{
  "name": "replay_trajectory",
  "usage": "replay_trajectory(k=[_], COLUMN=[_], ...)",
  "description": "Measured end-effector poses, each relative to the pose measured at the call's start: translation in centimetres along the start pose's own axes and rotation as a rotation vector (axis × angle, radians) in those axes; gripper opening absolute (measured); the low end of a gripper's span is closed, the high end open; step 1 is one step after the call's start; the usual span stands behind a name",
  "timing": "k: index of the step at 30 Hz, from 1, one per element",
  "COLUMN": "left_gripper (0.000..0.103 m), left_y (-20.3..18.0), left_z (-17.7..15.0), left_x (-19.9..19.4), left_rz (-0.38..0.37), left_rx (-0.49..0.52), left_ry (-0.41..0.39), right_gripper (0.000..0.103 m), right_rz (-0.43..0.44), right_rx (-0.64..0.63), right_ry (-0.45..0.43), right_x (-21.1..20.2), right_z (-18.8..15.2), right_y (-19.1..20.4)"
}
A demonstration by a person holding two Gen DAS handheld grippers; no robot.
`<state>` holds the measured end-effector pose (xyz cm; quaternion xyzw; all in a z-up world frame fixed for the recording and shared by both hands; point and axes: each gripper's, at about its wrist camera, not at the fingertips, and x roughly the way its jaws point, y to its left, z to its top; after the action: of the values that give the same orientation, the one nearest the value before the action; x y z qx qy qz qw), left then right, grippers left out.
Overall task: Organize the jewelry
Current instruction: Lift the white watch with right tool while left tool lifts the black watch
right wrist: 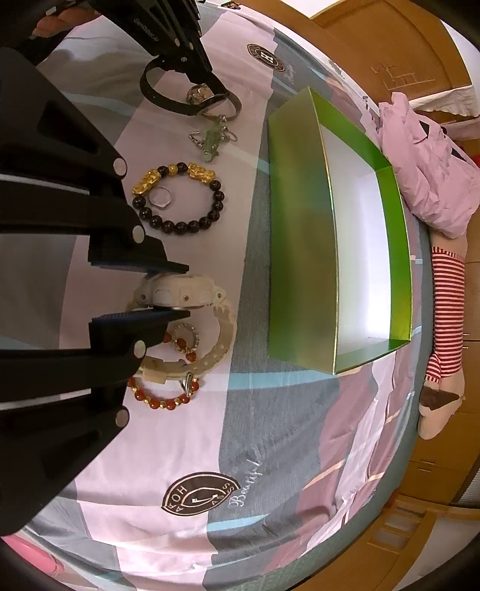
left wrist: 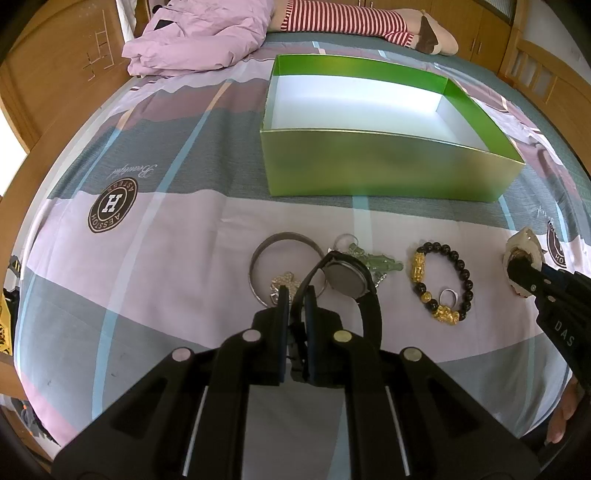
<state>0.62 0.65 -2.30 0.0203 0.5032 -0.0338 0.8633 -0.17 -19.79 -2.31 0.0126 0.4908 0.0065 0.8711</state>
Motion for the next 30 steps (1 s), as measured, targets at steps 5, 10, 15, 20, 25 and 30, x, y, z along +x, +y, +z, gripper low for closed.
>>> replay_trajectory(k=[5,10,15,20,25,30], left_gripper=[0.008,0.008,0.008,0.008,0.008,0.008], left_y=[0.2,0.7,0.8,1.0,0.8,0.6], left_z=[0.0,0.2,0.3,0.5,0.4,0.2], left_x=[0.1,-0.2,-0.9,-1.2,-1.0,-0.7], left_rz=[0.004,0.004,0.010,0.011,0.012,0.012], left_rx=[-0.011,-0.029,-0.037,-0.045,-0.036,-0.025], left_ry=[-0.003,-0.015,-0.044,-0.055,-0.049,-0.038], right_gripper=[0.018,0.018,0.018,0.018,0.018,0.018], right_rz=[0.008,0.024,0.031,0.039,0.036,0.035], right_rx=[0.000,-0.009,-0.029,-0.040,-0.048,-0.046], right_ry=[-0.007,-0.046,-0.078,-0.079,-0.071,-0.066], right_x=[0.0,-0.3,-0.7,-0.6,-0.5,-0.5], right_z=[-0.1,-0.2,-0.2,-0.2,-0.1,-0.1], right_y=[0.1,0.4,1.1,1.7,1.9,1.9])
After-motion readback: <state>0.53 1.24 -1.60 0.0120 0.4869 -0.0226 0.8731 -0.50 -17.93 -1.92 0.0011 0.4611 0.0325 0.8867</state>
